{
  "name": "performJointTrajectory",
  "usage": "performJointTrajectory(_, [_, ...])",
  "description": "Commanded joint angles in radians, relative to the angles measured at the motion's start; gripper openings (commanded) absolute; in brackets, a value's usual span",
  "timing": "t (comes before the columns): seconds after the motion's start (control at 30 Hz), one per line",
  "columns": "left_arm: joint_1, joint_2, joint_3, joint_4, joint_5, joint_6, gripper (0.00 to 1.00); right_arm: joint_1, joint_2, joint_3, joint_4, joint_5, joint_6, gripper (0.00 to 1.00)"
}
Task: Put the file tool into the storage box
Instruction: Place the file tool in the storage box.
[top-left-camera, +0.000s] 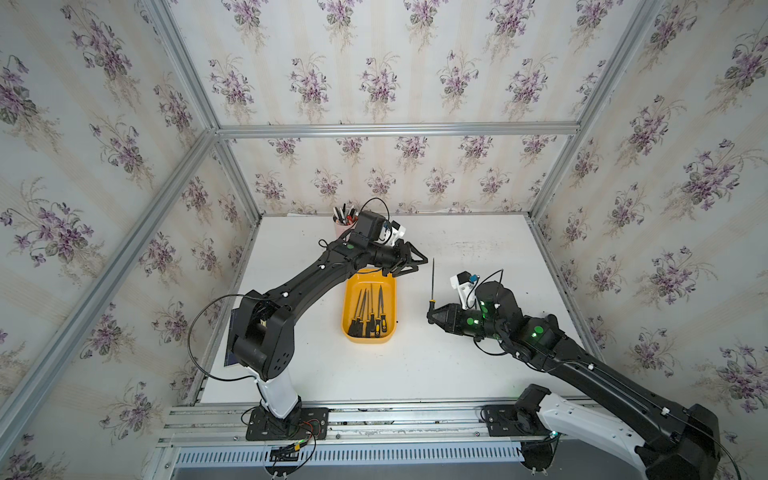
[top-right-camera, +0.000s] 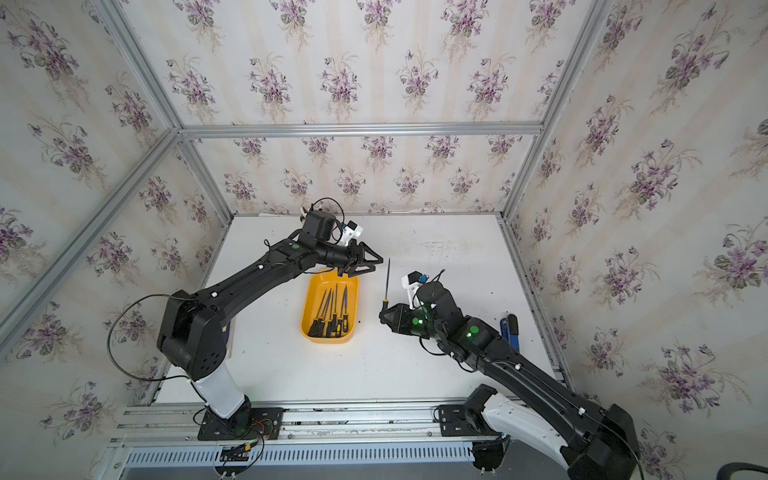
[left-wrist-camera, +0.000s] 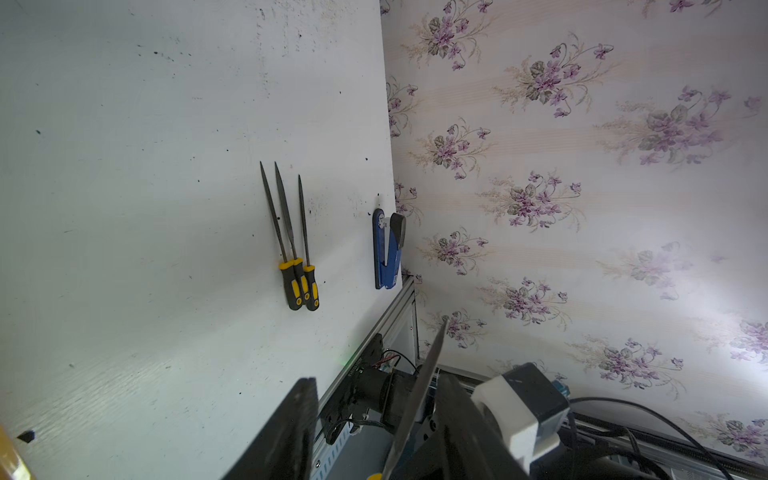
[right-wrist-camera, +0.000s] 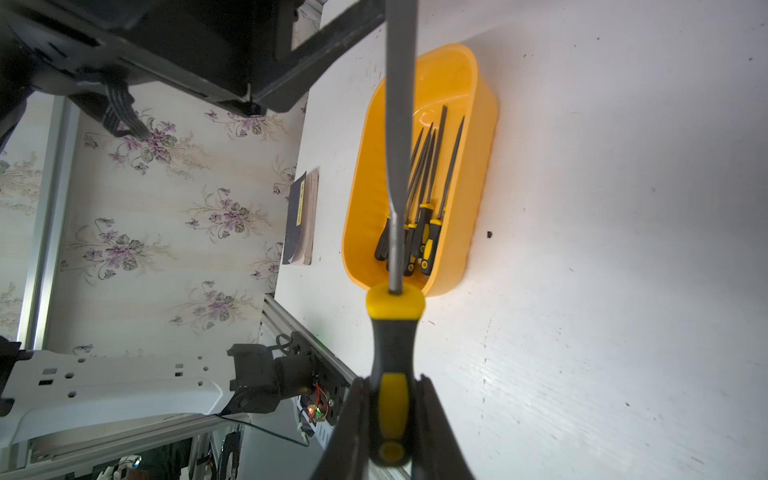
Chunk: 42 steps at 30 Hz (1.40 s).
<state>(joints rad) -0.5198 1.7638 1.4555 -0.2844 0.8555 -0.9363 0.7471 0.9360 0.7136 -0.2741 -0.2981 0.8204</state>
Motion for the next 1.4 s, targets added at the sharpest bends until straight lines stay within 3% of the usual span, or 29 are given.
performJointTrajectory(0.0, [-0.002, 0.012, 0.012, -0.024, -0.023, 0.027, 0.5, 0.008, 0.021, 0.009, 0.045, 0.017, 0.009, 0.0])
performJointTrajectory(0.4, [-0.015, 0.02, 0.051, -0.123, -0.033, 0.111, 0.48, 0.025, 0.113, 0.029, 0.008, 0.039, -0.004, 0.0])
performJointTrajectory(0.5, [-0.017, 0.031, 0.062, -0.158, -0.038, 0.135, 0.42, 0.028, 0.117, 0.027, 0.04, 0.03, 0.0, 0.0])
performJointTrajectory(0.7, [-0.02, 0.055, 0.075, -0.196, -0.051, 0.159, 0.38, 0.031, 0.151, 0.044, 0.058, -0.001, -0.012, 0.0])
performJointTrajectory(0.97, [-0.026, 0.092, 0.114, -0.287, -0.091, 0.219, 0.14, 0.039, 0.155, 0.046, 0.064, -0.002, -0.013, 0.0])
performJointTrajectory(1.37, [-0.026, 0.099, 0.126, -0.342, -0.12, 0.26, 0.0, 0.043, 0.155, 0.038, 0.063, 0.006, -0.017, 0.0])
